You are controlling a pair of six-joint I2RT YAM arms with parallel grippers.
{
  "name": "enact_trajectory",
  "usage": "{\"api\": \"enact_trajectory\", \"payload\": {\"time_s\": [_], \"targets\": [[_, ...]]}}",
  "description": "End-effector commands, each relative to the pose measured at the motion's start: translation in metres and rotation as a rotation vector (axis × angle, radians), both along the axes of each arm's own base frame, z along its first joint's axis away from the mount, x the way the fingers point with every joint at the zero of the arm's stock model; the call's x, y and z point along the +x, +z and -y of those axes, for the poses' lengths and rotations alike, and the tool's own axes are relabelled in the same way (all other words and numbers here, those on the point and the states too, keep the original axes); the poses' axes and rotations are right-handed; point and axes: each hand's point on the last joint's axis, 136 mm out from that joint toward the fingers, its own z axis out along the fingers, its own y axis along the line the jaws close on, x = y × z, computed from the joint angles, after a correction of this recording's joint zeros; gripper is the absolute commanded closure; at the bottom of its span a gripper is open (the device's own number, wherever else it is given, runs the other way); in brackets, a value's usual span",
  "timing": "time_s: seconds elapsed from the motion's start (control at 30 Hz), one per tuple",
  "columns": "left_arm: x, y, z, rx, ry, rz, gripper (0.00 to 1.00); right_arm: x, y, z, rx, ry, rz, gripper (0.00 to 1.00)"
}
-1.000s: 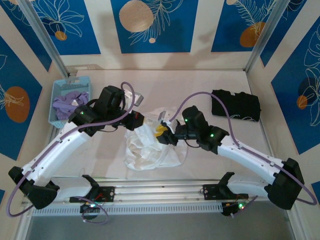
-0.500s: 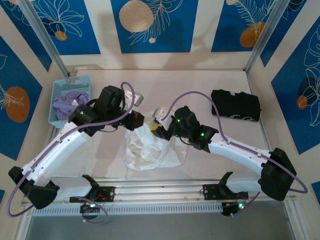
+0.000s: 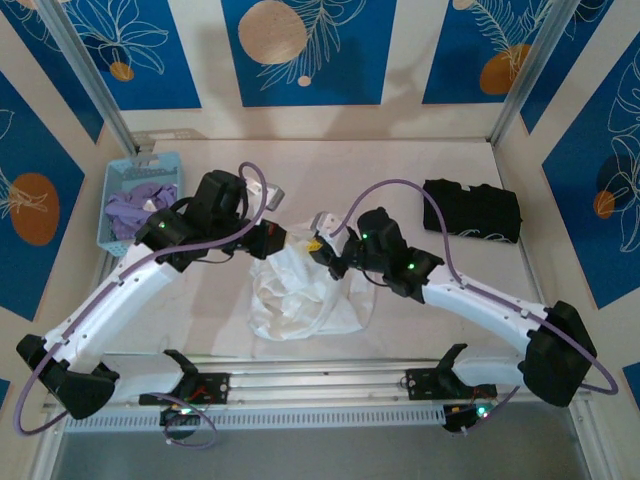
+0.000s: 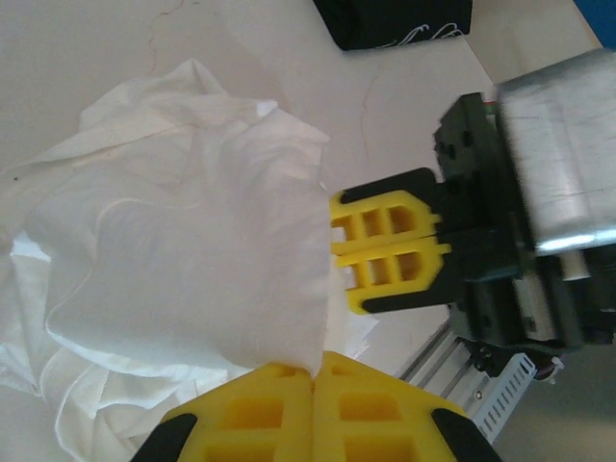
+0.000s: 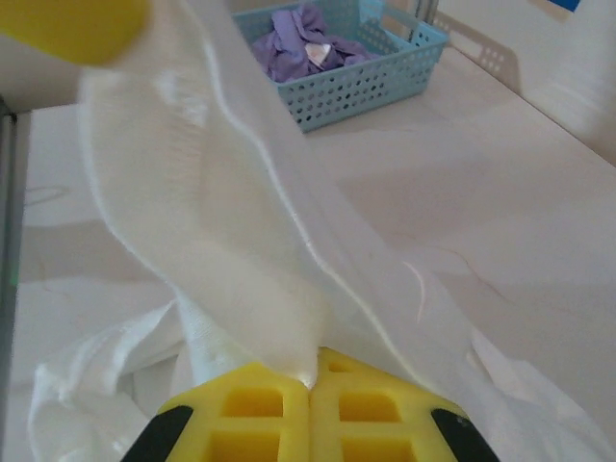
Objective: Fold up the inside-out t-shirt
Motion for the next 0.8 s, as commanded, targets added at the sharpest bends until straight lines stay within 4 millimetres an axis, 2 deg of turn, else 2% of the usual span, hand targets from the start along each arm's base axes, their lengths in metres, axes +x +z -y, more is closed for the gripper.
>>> {"api": "enact_trajectory", "payload": {"time_s": [0.0, 0.13, 0.27, 0.37, 0.63, 0.7, 0.77], "targets": [[0.008, -0.001, -0.012, -0.001, 0.049, 0.007, 1.00, -0.027, 0.017, 0.000, 0.075, 0.137, -0.079, 1.00], [0.023, -0.011, -0.015, -0.015, 0.079, -0.020, 1.00, -0.048, 0.022, 0.003, 0.105, 0.242, -0.192, 1.00], [0.035, -0.016, -0.009, -0.045, 0.082, -0.046, 1.00, -0.061, 0.021, 0.003, 0.106, 0.307, -0.272, 1.00], [0.036, -0.021, 0.001, -0.078, 0.057, -0.076, 1.00, -0.062, 0.016, 0.002, 0.091, 0.310, -0.299, 1.00], [0.036, -0.042, 0.018, -0.119, -0.004, -0.156, 0.89, -0.053, -0.001, -0.005, 0.050, 0.293, -0.378, 1.00], [0.036, -0.045, 0.017, -0.111, -0.006, -0.154, 0.85, -0.050, -0.005, -0.006, 0.036, 0.284, -0.394, 1.00], [0.037, -0.047, 0.015, -0.098, -0.001, -0.141, 0.76, -0.047, -0.007, -0.007, 0.036, 0.274, -0.398, 1.00]]}}
